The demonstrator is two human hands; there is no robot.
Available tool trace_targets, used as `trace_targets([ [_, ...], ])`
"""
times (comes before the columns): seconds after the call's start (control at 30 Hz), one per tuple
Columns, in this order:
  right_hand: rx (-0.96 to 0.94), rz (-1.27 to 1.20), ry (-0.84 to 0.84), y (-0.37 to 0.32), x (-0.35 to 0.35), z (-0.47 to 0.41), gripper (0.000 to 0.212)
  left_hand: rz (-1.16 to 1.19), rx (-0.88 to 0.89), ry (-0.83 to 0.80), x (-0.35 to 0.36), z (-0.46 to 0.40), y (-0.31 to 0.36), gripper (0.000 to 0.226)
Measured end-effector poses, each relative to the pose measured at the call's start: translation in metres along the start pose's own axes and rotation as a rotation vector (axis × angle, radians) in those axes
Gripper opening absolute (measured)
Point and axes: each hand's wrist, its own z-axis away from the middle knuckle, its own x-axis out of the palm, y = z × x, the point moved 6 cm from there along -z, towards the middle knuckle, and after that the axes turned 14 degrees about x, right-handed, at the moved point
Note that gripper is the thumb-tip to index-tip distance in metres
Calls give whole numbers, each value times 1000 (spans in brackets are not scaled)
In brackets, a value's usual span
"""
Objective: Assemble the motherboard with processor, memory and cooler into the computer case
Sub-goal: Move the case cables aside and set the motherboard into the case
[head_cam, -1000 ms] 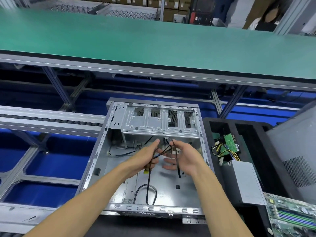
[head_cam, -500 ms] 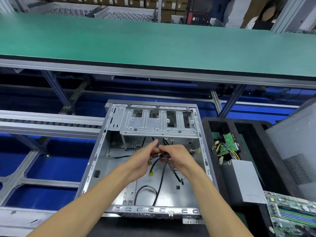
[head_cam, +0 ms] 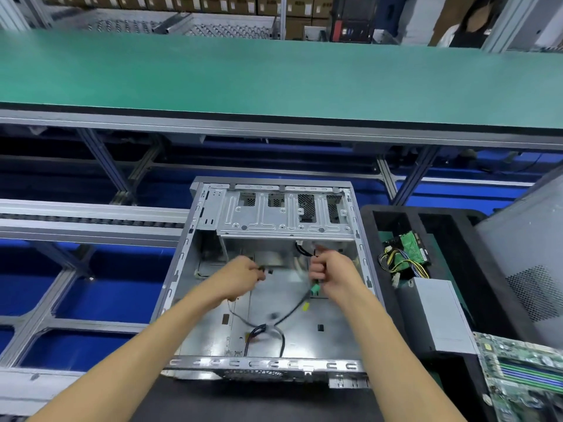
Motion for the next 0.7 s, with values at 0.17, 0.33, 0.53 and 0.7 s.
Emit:
trace_targets([
  [0.17, -91, 334, 198, -2, -7, 10, 17, -794, 41, -19, 4, 15, 2, 53],
  [0.33, -159, 372, 33, 4, 4, 21, 31, -495, 206, -4, 11, 20, 10, 30],
  [0.53, -312, 696, -19, 0, 18, 22, 30, -188, 353, 281, -14, 27, 54, 21],
  [0.7, -711, 1418, 165, -8, 29, 33, 25, 115, 361, 440, -49, 31, 89, 15],
])
